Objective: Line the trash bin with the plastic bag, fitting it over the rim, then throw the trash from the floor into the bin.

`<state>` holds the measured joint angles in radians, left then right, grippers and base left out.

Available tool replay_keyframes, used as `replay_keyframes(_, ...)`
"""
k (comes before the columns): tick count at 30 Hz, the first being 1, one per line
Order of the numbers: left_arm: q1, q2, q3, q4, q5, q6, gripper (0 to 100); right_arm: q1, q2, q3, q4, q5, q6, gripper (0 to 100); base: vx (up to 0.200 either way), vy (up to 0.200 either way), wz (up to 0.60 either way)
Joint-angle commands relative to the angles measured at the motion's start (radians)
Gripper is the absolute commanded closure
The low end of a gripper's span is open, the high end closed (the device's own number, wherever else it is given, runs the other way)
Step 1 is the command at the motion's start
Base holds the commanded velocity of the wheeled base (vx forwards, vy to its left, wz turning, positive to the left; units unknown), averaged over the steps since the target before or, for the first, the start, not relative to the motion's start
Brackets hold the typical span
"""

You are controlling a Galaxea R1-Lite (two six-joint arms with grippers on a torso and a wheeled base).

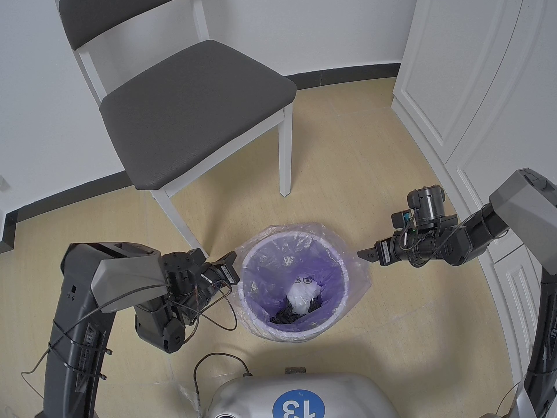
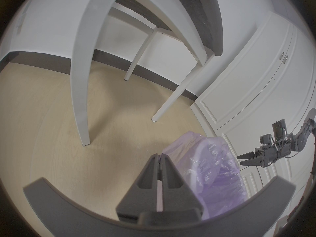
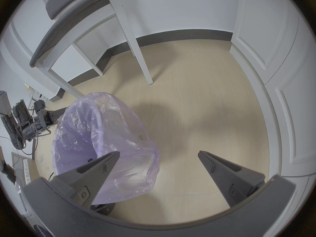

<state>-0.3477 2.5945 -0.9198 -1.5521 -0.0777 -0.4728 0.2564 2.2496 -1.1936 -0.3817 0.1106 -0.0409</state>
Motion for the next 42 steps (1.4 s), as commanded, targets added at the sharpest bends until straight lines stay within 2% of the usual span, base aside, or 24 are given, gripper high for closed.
replay_keyframes(1, 0.012, 0.079, -0.059, -0.019, -0.01, 0.005, 100, -0.008, 0.033, -0.024, -0.002, 0.001, -0.004, 0, 0.0, 0.0, 0.0)
replay_keyframes(7, 0.038, 0.147, -0.126, 0.017, -0.037, 0.065, 100, -0.012, 0.071, -0.069, 0.001, 0.0, -0.005, 0, 0.0, 0.0, 0.0)
replay_keyframes(13, 0.047, 0.159, -0.191, 0.076, -0.054, 0.068, 100, -0.012, 0.102, -0.103, 0.004, 0.0, -0.005, 0, 0.0, 0.0, 0.0)
replay_keyframes(17, 0.047, 0.151, -0.235, 0.165, -0.088, 0.074, 100, -0.012, 0.122, -0.126, 0.01, 0.0, -0.007, 0, 0.0, 0.0, 0.0)
replay_keyframes(22, 0.05, 0.139, -0.309, 0.314, -0.116, 0.161, 100, -0.011, 0.147, -0.155, 0.012, -0.002, -0.011, 0, 0.0, 0.0, 0.0)
replay_keyframes(23, 0.055, 0.145, -0.367, 0.388, -0.116, 0.203, 100, -0.008, 0.151, -0.162, 0.014, -0.002, -0.016, 0, 0.0, 0.0, 0.0)
replay_keyframes(26, 0.058, 0.167, -0.445, 0.466, -0.116, 0.272, 100, -0.003, 0.16, -0.162, 0.014, -0.002, -0.017, 0, 0.0, 0.0, 0.0)
replay_keyframes(42, 0.061, 0.204, -0.537, 0.48, -0.096, 0.293, 100, 0.004, 0.171, -0.147, 0.012, -0.002, -0.036, 0, 0.0, 0.0, 0.0)
